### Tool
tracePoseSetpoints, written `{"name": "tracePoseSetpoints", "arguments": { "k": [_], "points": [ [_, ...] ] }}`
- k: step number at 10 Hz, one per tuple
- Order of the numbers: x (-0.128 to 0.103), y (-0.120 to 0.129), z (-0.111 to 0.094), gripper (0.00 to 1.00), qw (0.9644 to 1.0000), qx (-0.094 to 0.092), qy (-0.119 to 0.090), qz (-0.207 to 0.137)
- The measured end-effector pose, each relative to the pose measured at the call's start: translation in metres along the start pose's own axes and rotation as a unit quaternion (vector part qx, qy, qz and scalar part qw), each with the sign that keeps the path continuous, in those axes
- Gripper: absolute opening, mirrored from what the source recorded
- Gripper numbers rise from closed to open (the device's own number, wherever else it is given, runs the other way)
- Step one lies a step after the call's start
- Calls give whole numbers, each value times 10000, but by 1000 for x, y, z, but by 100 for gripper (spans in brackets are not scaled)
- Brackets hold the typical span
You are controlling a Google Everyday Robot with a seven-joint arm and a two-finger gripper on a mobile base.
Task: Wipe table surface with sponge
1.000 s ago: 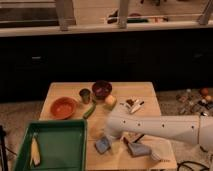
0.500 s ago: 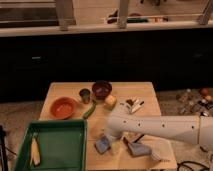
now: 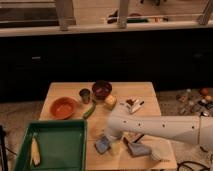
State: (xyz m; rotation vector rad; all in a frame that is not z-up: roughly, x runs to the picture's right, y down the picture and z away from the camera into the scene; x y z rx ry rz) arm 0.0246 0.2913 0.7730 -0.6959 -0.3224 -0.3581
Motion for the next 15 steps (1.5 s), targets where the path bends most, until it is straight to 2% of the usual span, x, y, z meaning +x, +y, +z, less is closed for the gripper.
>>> {"name": "tracePoseSetpoints", "arguments": {
  "k": [15],
  "points": [
    [-1,6,-3,80,9999,-66,-62,50]
  ]
}}
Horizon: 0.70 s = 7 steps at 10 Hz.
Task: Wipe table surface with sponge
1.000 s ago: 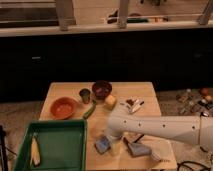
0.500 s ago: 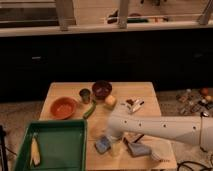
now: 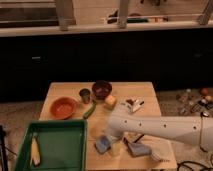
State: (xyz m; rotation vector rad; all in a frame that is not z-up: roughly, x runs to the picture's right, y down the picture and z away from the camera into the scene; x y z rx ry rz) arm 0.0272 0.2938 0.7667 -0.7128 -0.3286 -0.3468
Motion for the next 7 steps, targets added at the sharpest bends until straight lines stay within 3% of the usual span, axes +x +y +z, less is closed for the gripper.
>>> {"name": "tracePoseSetpoints", "arguments": {
  "k": [7],
  "points": [
    [-1,2,-2,80,9999,8,-67,-83]
  ]
}}
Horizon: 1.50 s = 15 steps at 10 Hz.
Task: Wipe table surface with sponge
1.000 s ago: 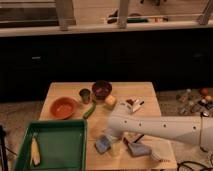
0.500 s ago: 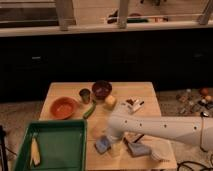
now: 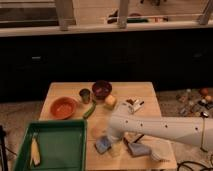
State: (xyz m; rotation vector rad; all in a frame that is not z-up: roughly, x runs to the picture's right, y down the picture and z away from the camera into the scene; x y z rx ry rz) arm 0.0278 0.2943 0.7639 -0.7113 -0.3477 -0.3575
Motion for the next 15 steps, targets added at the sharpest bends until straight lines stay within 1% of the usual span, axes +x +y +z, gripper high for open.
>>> {"name": "tracePoseSetpoints", "arguments": {
  "k": [2,3,4,5,7,8,9,10,11,12,13,14,15],
  "points": [
    [1,0,2,80,9999,7,-87,-76],
    [0,0,3,78,9999,0,-107,-114],
    [0,-1,5,72,9998,-18,-118,-150],
    [-2,-1,8,60,9997,-45,-134,-199],
    [-2,-2,12,42,9995,-74,-189,-234],
    [-2,-1,14,29,9992,-107,-277,-257],
    [-1,-2,15,22,9991,-102,-319,-251],
    [-1,-3,16,12,9990,-100,-365,-256],
    [-1,-4,17,4,9988,-104,-391,-259],
    [0,-5,17,0,9988,-104,-415,-250],
    [0,-5,17,0,9987,-100,-421,-251],
    [0,-6,16,0,9988,-96,-397,-268],
    [3,-6,13,0,9991,-93,-325,-266]
  ]
}}
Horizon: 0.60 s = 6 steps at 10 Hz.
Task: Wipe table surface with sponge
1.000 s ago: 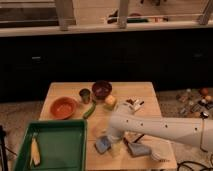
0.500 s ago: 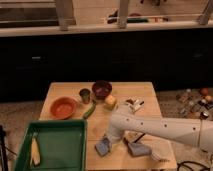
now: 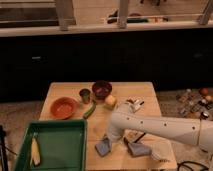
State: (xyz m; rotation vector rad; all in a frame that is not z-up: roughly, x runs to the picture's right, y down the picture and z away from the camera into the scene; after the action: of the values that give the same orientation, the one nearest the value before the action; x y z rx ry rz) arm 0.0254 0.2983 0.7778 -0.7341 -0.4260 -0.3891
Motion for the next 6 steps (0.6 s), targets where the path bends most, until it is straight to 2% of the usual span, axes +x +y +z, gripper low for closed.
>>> {"name": "tracePoseSetpoints", "arguments": {
  "k": [6],
  "points": [
    [4,-6,-11,0,9999,65,131,11]
  ]
}}
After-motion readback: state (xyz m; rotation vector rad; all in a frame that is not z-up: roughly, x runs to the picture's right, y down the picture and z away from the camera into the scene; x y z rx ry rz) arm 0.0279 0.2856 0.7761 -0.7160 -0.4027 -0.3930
